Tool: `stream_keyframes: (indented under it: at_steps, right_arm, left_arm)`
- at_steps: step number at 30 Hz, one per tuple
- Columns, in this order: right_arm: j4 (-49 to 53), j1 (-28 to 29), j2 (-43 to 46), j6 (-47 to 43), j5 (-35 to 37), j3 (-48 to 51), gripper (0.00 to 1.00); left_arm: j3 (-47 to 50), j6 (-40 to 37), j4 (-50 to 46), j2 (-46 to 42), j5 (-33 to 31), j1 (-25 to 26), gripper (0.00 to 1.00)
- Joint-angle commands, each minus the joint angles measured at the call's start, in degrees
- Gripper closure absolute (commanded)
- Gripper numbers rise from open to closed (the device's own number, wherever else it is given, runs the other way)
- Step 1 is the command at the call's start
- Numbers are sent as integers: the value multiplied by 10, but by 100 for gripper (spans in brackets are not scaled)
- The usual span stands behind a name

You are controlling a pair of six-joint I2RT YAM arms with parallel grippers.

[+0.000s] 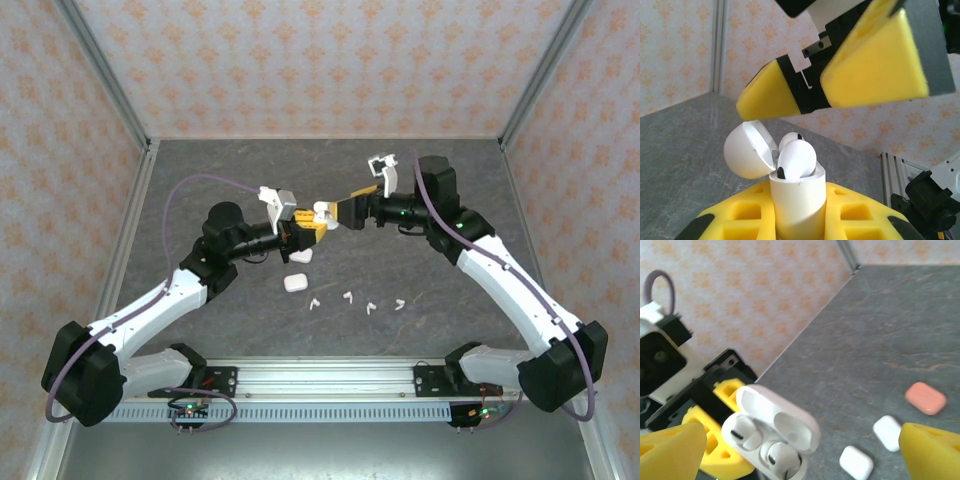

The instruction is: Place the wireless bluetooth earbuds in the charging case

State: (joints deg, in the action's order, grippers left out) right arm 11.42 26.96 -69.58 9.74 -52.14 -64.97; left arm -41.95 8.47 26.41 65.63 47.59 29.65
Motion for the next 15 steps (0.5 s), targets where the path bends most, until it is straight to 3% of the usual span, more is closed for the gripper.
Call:
stream_keyframes:
  at_steps: [1, 15]
  right_arm:
    - [-76, 3, 1, 37, -80, 4, 1]
    - [-18, 32, -37, -7, -111, -48, 1]
  left_arm:
    - [-3, -12, 24, -11, 7, 4, 100]
    - [-3, -13, 21, -11, 6, 4, 100]
